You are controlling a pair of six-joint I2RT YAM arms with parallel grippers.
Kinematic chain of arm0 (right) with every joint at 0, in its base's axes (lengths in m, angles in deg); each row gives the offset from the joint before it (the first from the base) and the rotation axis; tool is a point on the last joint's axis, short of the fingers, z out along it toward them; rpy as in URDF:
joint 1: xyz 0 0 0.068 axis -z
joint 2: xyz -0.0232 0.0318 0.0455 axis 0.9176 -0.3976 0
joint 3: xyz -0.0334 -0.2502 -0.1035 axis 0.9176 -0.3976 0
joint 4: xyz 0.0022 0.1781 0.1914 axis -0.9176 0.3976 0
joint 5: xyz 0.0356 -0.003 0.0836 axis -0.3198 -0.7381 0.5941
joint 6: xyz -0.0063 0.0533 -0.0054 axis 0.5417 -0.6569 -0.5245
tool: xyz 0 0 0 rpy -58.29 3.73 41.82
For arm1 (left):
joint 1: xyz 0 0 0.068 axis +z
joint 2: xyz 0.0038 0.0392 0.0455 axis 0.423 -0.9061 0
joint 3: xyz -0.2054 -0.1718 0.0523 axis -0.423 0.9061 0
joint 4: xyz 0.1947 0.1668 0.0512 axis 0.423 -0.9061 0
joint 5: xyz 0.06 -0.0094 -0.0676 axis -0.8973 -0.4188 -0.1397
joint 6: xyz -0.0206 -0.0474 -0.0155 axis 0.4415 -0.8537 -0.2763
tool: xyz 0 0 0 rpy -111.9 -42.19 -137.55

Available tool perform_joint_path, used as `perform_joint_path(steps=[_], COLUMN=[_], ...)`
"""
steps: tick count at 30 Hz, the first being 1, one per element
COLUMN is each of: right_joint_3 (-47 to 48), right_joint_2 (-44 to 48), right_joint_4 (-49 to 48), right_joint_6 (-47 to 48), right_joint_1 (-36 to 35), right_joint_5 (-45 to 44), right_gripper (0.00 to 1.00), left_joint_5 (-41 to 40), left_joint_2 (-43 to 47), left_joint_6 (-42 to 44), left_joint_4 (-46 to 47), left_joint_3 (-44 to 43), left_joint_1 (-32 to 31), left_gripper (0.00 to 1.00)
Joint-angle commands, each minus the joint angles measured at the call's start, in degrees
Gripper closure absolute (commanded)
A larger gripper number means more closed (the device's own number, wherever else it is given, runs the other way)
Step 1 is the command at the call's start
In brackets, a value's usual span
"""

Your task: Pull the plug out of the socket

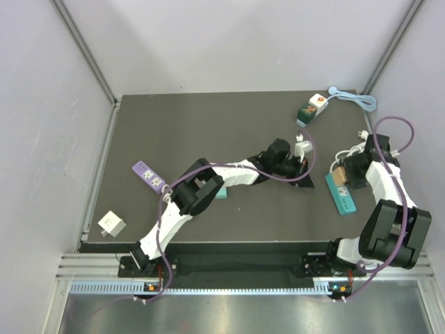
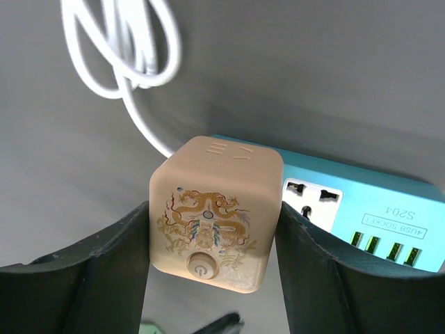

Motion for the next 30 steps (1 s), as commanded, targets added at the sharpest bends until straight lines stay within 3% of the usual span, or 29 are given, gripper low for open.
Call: perform_joint_path(steps=[1, 3, 5, 6, 8, 9, 11, 16, 19, 21, 22, 23, 25, 26, 28, 29, 30], right_joint_3=[3.8, 4.7, 6.1, 6.6, 7.5, 8.0, 8.8, 7.2, 4.2, 1.5, -0.5, -1.5, -4.2, -4.8, -5.4, -5.7, -5.7], right_joint_2=[-1.1, -1.2, -0.9, -0.8, -0.1, 0.0, -0.3, 3.5, 9.1, 11.9, 14.1, 15.0, 16.2, 16.0, 14.4, 13.5, 11.7], right_joint_4=[-3.7, -3.8, -3.0, -2.4, -1.8, -1.2, -0.1, 2.7, 3.5, 3.4, 3.1, 2.8, 0.9, 0.1, -0.9, -1.3, -1.7], right_joint_6=[-3.6, -2.5, 0.8, 2.2, 7.5, 9.5, 15.9, 24.3, 26.4, 26.7, 26.4, 26.1, 25.6, 26.1, 26.8, 27.0, 27.1], right_joint_1=[-2.9, -3.1, -3.1, -3.1, -3.1, -3.1, -3.1, -2.1, -1.7, -1.7, -1.6, -1.6, -1.2, -1.0, -0.8, -0.7, -0.7], right_joint_5=[1.3, 2.6, 2.9, 2.7, 2.9, 2.9, 4.6, 4.2, -1.0, -4.2, -4.8, -5.7, -4.3, -1.6, -0.3, 0.6, 1.0], right_gripper=[0.73, 0.60, 0.50, 0.33, 0.23, 0.07, 0.01, 0.00, 0.09, 0.23, 0.30, 0.45, 0.55, 0.74, 0.93, 1.00, 1.00], left_joint_5=[2.7, 3.4, 2.9, 2.7, 2.3, 2.8, 3.4, 2.8, -0.8, -3.0, -3.9, -6.2, -8.2, -10.7, -12.0, -13.2, -13.7], left_joint_2=[6.4, 7.1, 8.0, 8.1, 8.2, 8.0, 8.0, 8.0, 7.6, 7.2, 6.9, 6.5, 4.1, 2.9, -1.1, -3.4, -4.2], left_joint_6=[-4.0, -4.0, -2.0, -1.3, -0.9, -1.0, -2.9, -7.9, -9.2, -10.3, -11.8, -12.5, -13.0, -12.8, -11.3, -10.9, -10.2], left_joint_4=[4.2, 3.1, -1.3, -2.7, -5.6, -6.1, -6.3, -7.1, -9.3, -8.8, -8.5, -8.4, -9.6, -11.1, -15.8, -16.8, -16.8], left_joint_3=[2.4, 2.4, 1.5, 0.8, 0.1, -0.6, -0.8, -3.1, -6.0, -7.2, -7.8, -8.3, -11.8, -13.8, -21.1, -25.2, -26.7], left_joint_1=[4.5, 5.3, 5.8, 5.8, 5.8, 5.8, 5.8, 5.2, 3.8, 3.1, 2.5, 2.3, 1.2, 0.8, -0.4, -0.7, -1.3], left_gripper=[1.00, 1.00, 0.91, 0.85, 0.71, 0.67, 0.58, 0.52, 0.43, 0.34, 0.33, 0.30, 0.29, 0.29, 0.29, 0.29, 0.29])
